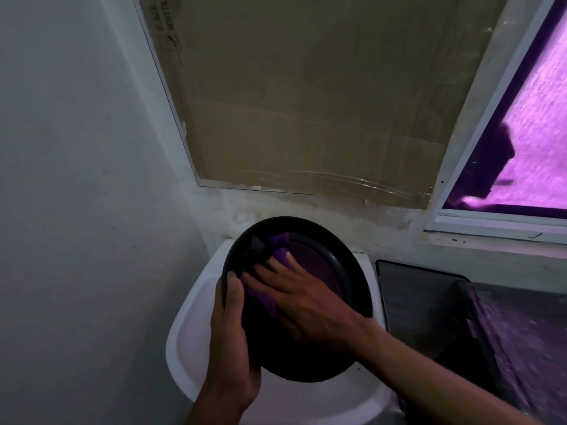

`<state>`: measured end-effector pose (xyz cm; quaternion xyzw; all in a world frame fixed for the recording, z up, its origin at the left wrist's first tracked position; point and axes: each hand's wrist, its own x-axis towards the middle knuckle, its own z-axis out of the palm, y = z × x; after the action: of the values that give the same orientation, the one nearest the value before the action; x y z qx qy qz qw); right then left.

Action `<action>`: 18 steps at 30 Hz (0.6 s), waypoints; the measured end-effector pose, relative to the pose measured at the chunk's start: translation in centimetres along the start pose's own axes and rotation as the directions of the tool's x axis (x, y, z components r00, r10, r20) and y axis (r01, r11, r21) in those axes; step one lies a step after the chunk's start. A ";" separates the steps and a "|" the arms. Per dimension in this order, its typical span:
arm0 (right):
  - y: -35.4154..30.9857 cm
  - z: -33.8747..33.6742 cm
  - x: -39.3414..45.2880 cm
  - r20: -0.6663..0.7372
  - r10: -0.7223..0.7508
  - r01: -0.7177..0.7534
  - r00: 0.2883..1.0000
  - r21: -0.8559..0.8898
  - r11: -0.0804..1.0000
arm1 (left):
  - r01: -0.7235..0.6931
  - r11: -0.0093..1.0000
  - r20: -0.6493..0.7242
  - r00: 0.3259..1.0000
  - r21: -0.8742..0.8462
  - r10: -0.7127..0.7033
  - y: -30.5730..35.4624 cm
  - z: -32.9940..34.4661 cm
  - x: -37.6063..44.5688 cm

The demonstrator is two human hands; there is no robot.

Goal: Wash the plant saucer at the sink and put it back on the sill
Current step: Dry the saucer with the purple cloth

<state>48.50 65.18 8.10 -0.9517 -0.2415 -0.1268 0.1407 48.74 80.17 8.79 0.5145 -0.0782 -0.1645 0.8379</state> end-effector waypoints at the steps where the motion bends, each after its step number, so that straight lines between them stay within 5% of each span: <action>1: 0.2 0.0 0.0 -0.001 0.008 -0.008 1.000 -0.023 1.000 | -0.001 1.000 0.000 1.000 0.003 0.001 -0.1 0.1 0.1; 9: 1.2 1.1 0.6 -0.161 0.349 -0.331 0.923 0.126 0.935 | -0.065 0.998 0.017 0.998 0.028 0.064 -0.6 1.0 0.0; 14: 0.6 2.6 0.5 -0.209 0.702 -0.577 0.681 0.436 0.690 | -0.124 0.988 -0.036 0.991 0.094 0.128 -1.0 1.9 -0.4; 18: -0.5 3.2 1.1 -0.172 0.853 -0.590 0.493 0.654 0.473 | -0.124 0.978 -0.022 0.991 0.166 0.129 -1.4 2.3 -0.6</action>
<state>49.79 67.12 5.62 -0.8196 0.2203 -0.2131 0.4840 47.19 77.84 8.64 0.5785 -0.1104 -0.0954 0.8025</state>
